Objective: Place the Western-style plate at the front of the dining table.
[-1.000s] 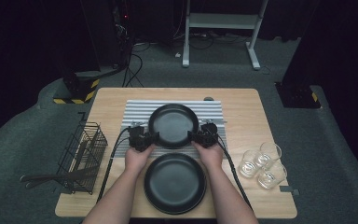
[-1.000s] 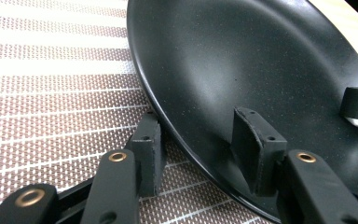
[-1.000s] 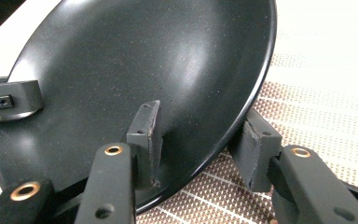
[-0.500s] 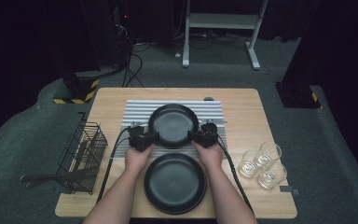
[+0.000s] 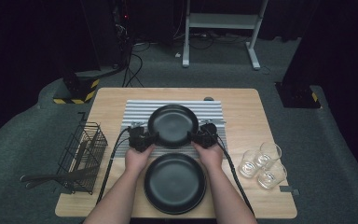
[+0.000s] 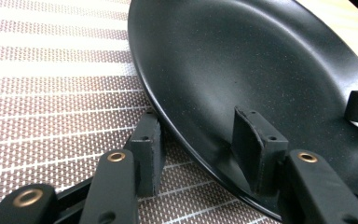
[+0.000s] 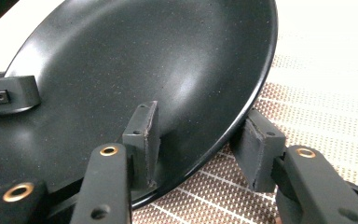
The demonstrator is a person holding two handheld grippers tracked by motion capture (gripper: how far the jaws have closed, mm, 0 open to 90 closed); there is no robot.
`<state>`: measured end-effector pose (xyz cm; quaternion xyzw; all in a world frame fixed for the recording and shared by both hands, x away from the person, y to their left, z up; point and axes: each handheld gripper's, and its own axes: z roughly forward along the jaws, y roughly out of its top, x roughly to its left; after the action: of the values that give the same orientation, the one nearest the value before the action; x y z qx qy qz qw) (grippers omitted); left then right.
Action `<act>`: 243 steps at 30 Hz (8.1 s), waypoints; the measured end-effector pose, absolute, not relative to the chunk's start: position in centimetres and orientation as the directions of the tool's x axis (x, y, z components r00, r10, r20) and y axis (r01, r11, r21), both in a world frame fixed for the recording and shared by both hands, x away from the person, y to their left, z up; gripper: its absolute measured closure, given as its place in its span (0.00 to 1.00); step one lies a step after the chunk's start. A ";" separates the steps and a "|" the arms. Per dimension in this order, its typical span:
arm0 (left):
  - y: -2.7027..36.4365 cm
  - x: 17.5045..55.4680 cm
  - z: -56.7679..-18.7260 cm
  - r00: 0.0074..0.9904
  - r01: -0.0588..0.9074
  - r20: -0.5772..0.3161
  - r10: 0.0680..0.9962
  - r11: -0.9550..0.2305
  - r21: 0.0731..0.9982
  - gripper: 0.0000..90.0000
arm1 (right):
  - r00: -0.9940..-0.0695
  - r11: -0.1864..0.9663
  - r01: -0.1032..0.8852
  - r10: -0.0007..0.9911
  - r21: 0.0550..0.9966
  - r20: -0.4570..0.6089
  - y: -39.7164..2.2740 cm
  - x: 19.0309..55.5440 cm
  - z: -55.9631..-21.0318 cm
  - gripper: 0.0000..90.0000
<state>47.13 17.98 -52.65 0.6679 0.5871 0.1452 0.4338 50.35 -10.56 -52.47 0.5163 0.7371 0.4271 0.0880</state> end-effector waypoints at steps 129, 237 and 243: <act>21.6 33.4 -50.0 0.389 0.490 -0.068 0.919 -0.144 0.860 0.64 | -0.508 0.374 0.484 0.856 0.791 -0.095 -16.0 33.8 -51.9 0.62; 22.2 33.1 -39.5 0.442 0.240 0.020 0.897 -0.140 0.961 0.44 | -0.496 0.347 0.579 0.868 0.738 -0.019 -16.4 35.4 -52.5 0.53; 22.1 33.2 -38.7 0.445 0.229 0.030 0.895 -0.146 0.963 0.44 | -0.496 0.347 0.579 0.868 0.738 -0.019 -16.4 35.4 -52.5 0.53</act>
<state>33.23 22.07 -38.66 0.6818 0.4121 0.3285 0.5074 35.40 -16.43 -52.49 0.4560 0.7933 0.3445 0.2100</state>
